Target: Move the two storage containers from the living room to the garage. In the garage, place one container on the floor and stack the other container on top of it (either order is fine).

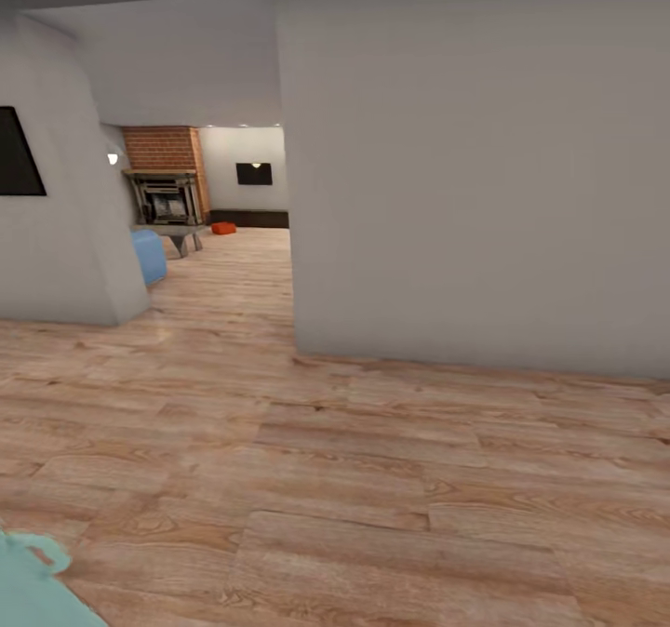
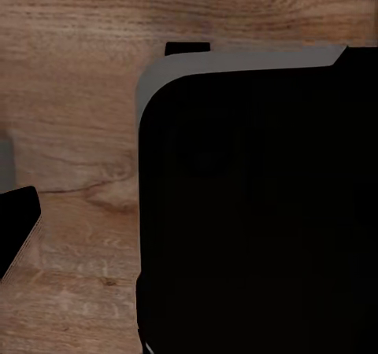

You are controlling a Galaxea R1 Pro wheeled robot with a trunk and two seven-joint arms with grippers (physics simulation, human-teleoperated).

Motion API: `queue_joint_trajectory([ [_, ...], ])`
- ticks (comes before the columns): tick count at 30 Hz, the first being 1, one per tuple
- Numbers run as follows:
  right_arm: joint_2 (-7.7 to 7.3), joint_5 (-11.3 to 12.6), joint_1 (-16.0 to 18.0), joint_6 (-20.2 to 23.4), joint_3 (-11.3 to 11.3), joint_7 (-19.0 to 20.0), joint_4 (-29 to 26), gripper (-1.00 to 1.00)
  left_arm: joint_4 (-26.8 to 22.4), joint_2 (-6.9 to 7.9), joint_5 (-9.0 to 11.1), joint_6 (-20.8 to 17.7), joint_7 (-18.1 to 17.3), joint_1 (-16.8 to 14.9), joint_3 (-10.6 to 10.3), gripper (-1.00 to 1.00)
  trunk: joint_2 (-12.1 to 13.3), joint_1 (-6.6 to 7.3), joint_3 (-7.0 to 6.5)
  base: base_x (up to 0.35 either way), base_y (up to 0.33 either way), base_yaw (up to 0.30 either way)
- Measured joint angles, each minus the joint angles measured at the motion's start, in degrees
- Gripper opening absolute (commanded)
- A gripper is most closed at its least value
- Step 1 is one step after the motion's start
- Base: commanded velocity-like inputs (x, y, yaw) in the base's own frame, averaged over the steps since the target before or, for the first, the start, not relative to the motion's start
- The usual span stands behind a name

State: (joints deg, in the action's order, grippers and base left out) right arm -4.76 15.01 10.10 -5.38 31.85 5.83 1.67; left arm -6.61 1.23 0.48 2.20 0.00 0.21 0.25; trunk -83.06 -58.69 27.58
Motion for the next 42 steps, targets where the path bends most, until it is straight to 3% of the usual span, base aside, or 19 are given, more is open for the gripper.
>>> queue_joint_trajectory([
  [33,-0.02,0.03,0.00,0.46,-0.01,0.16,0.00,1.00,0.00,0.00,0.00,0.00,0.04,-0.01,0.00,1.00,0.00,0.00,0.00,0.323,0.000,0.000],
  [42,0.00,0.03,-0.03,0.19,-0.01,0.10,0.00,1.00,0.00,0.00,0.00,0.00,0.05,0.00,0.00,1.00,0.00,0.00,0.00,0.323,0.000,0.216],
])
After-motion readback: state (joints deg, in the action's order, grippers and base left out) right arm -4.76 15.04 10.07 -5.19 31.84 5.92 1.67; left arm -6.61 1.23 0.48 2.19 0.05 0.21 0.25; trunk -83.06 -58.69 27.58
